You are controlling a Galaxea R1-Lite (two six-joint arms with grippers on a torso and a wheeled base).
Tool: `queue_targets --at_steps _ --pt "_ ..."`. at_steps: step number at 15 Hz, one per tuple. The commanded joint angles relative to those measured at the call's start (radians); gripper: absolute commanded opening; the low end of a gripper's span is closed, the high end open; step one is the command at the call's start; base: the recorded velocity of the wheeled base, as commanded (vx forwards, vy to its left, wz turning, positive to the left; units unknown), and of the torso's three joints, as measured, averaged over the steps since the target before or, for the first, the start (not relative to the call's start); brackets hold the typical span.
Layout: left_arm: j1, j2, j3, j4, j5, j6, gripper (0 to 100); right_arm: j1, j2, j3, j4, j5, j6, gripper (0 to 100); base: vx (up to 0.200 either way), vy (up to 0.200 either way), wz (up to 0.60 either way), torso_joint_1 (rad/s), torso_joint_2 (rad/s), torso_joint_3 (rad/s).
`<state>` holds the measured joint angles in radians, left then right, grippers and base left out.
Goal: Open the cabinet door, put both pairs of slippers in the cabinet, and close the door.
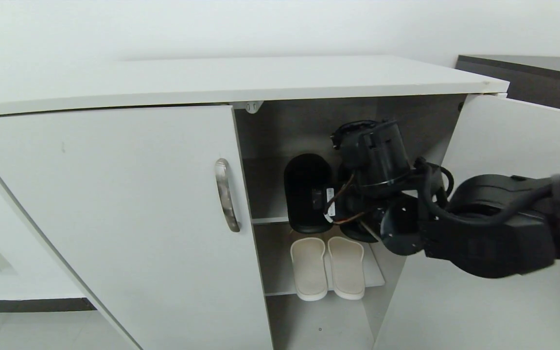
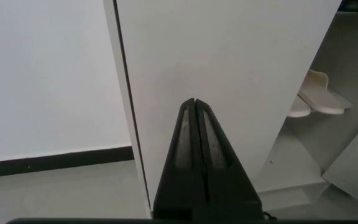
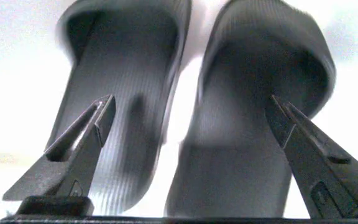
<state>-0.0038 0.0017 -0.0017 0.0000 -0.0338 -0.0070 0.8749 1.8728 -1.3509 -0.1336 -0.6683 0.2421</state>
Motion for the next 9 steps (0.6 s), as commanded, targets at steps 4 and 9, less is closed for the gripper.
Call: queue_targets --at_steps 4,9 --pt "-0.001 0.000 0.000 0.000 0.000 -0.005 0 0.116 -0.276 0.341 -0.182 0.053 -0.007 0 0.000 0.000 0.00 0.000 0.00 0.000" --pt "0.001 0.000 0.000 0.000 -0.001 -0.005 0 0.144 -0.330 0.466 -0.189 0.119 -0.004 0 0.000 0.000 0.00 0.000 0.00 0.000"
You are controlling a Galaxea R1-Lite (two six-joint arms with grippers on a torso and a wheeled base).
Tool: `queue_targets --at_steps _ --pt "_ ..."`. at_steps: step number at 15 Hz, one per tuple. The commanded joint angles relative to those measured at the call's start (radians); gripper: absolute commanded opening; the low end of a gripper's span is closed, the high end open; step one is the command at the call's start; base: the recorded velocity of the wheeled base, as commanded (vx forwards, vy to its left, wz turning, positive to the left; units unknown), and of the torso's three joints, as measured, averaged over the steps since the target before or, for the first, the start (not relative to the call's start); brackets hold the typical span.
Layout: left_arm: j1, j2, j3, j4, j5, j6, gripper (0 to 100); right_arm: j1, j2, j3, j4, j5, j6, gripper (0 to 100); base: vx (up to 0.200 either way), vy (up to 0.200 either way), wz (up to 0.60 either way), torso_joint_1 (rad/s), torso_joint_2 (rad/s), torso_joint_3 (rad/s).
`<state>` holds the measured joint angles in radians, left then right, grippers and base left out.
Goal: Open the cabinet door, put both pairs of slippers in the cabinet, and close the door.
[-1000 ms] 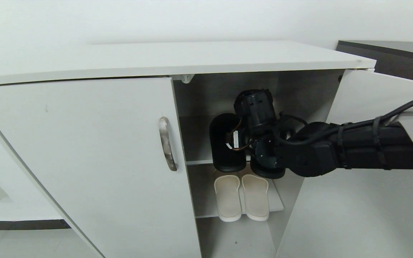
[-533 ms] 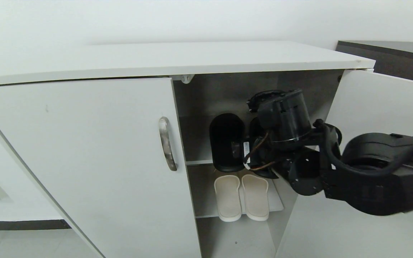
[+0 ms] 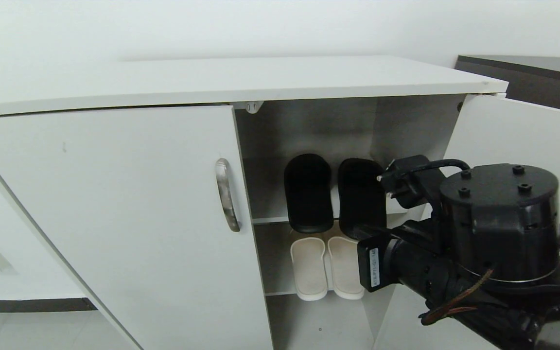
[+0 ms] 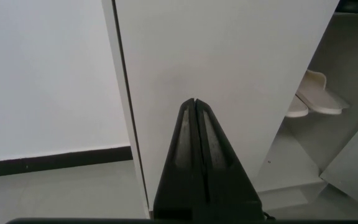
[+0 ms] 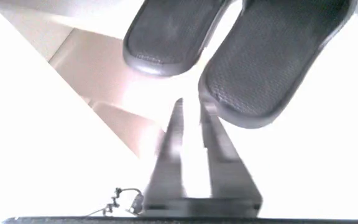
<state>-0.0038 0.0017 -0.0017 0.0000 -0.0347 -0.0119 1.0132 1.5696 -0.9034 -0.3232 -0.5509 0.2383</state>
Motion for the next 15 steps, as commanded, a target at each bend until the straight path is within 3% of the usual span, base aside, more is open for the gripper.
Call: queue_targets --at_steps 1,6,12,15 --pt "0.001 0.000 0.000 0.000 0.001 -0.002 0 0.004 -0.020 0.029 0.000 0.003 0.003 0 0.000 0.000 0.00 0.000 0.00 0.000" --pt "-0.001 0.000 0.000 0.000 -0.001 -0.002 0 0.004 0.041 0.032 -0.089 0.002 -0.001 0 0.000 0.000 0.00 0.000 0.00 0.000" --pt "-0.001 0.000 0.000 0.000 0.001 0.000 0 0.005 0.044 0.038 -0.100 0.000 0.003 0 0.000 0.000 0.00 0.000 0.00 0.000" --pt "-0.001 0.000 0.000 0.000 -0.001 0.000 0 0.005 0.044 0.047 -0.100 -0.001 0.003 0 -0.200 0.000 0.00 0.007 0.00 0.001"
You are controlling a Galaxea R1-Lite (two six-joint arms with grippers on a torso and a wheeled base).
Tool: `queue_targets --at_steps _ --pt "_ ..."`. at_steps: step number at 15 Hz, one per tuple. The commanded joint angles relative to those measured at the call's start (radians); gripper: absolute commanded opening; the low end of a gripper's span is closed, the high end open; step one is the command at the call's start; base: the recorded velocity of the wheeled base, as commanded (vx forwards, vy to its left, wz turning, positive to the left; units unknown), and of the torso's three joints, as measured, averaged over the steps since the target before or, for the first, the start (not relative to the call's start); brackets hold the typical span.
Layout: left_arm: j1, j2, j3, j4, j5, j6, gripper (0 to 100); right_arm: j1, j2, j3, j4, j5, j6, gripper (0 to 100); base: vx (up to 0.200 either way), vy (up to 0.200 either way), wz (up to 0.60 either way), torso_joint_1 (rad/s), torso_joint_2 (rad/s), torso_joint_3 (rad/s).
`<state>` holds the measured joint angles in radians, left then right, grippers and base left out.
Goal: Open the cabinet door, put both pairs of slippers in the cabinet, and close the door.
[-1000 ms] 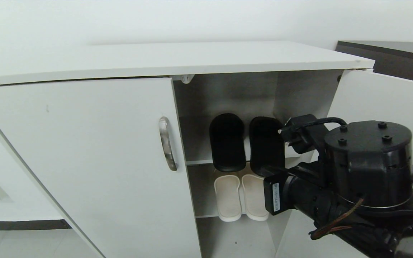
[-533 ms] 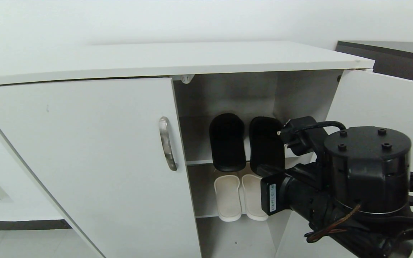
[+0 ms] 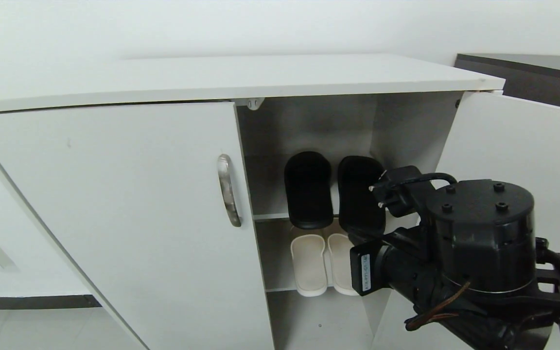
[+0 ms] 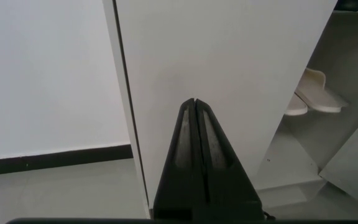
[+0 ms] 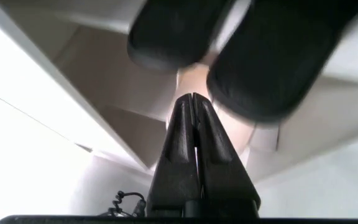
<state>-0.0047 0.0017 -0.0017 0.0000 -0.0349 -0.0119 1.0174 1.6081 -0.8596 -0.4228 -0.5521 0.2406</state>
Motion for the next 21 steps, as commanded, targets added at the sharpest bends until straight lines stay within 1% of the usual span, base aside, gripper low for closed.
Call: queue_targets --at_steps 1,6,10,18,21 --pt "0.000 0.000 0.000 0.000 0.000 0.000 0 0.001 0.004 0.010 -0.001 0.003 0.000 0 -0.200 0.000 0.00 0.012 -0.01 -0.012" --pt "0.000 0.000 0.000 0.000 0.001 -0.002 0 0.001 0.007 0.030 -0.008 0.006 0.002 0 -0.200 0.000 0.00 0.001 0.00 0.003" --pt "0.000 0.000 0.000 0.000 0.001 -0.002 0 -0.003 0.036 0.070 -0.111 0.006 -0.009 0 -0.200 0.000 0.00 0.005 0.01 0.001" --pt "0.000 0.000 0.000 0.000 0.001 -0.002 0 -0.008 0.058 0.086 -0.117 0.006 -0.012 0 -0.200 0.000 0.00 0.001 0.00 0.004" --pt "0.000 0.000 0.000 0.000 0.001 -0.002 0 -0.008 0.058 0.090 -0.117 0.008 -0.012 0 0.000 0.000 0.00 0.000 0.00 0.000"
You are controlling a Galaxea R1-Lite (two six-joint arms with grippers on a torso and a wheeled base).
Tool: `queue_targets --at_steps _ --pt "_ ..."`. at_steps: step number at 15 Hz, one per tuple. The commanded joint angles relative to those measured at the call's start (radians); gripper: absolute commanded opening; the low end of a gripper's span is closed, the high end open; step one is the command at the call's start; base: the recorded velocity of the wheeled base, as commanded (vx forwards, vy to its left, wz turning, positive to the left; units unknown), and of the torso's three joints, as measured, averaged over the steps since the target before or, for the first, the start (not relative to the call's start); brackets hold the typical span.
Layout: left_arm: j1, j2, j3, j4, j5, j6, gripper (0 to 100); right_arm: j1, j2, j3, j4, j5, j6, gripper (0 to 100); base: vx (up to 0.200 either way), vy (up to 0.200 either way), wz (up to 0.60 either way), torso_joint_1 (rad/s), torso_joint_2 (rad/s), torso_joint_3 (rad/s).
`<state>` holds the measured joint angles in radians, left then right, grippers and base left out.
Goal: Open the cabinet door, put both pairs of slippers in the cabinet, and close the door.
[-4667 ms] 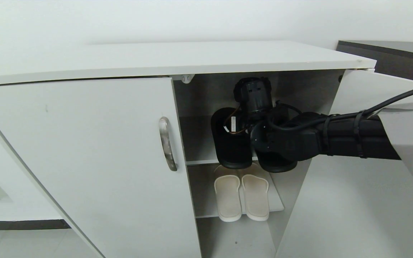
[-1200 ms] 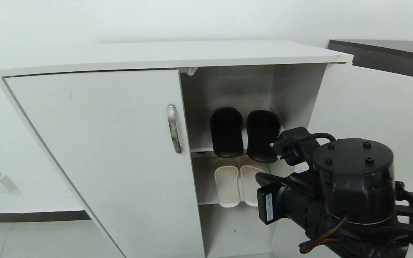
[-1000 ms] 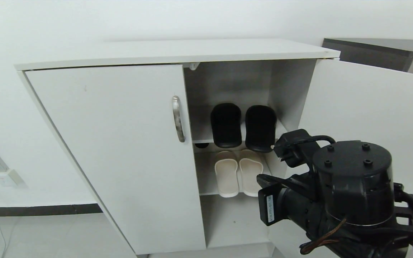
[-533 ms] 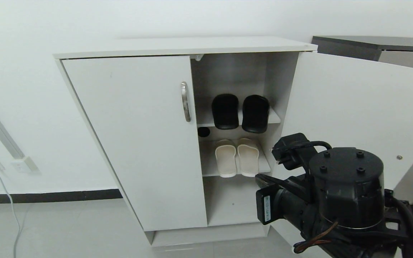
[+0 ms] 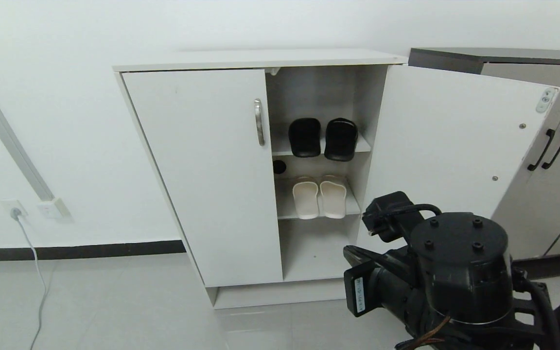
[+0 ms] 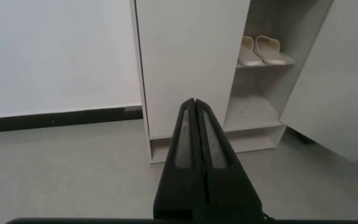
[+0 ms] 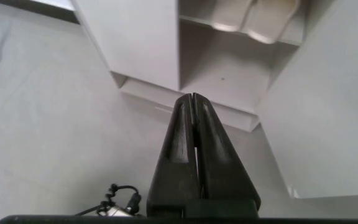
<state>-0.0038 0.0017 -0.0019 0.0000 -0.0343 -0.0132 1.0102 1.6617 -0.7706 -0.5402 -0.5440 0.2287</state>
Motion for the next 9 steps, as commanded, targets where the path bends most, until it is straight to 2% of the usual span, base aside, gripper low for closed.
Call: queue_targets --at_steps 1,9 --pt "0.001 0.000 0.000 0.000 0.001 -0.001 0 -0.001 0.004 0.004 0.000 -0.001 0.000 0 0.000 0.000 0.00 0.000 0.00 0.000" --pt "-0.001 0.000 0.000 0.000 0.001 -0.001 0 -0.001 0.010 0.007 -0.004 -0.001 0.000 0 0.000 0.000 0.00 0.000 0.00 0.000"
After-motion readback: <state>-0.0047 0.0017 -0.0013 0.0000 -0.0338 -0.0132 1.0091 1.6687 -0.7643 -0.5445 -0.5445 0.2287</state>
